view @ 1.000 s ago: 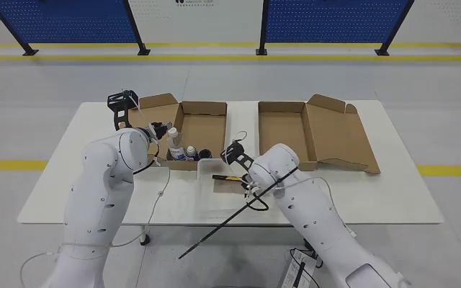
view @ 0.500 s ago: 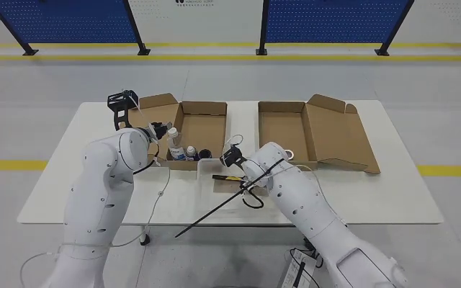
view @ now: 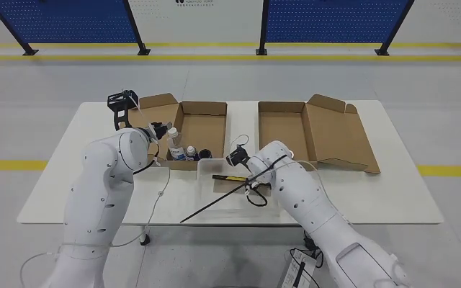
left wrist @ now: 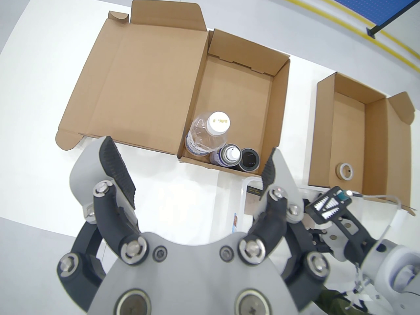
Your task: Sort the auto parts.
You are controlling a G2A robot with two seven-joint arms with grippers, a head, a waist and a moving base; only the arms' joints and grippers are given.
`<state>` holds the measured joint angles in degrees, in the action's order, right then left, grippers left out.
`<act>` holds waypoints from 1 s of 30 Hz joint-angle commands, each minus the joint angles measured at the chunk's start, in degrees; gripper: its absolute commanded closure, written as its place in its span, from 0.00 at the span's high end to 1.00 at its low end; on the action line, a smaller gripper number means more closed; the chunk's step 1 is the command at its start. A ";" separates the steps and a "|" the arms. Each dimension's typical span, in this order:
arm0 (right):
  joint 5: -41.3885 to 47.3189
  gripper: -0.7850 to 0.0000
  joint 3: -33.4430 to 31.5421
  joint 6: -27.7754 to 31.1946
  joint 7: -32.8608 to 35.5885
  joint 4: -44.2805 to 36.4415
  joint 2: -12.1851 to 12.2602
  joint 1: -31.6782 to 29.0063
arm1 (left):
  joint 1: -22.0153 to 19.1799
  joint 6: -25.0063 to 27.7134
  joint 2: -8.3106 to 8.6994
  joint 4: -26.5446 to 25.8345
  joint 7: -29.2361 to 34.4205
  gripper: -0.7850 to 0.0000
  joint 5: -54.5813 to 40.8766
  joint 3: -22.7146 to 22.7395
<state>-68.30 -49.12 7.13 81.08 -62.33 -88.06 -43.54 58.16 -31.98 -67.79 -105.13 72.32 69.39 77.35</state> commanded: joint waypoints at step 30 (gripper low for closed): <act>5.04 0.77 3.50 4.37 0.82 10.92 -2.06 5.71 | 0.00 0.00 0.00 0.00 0.00 1.00 0.00 0.00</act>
<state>-63.79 -45.89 11.11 81.72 -51.81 -89.97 -37.93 58.16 -31.98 -67.79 -105.13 72.32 69.39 77.35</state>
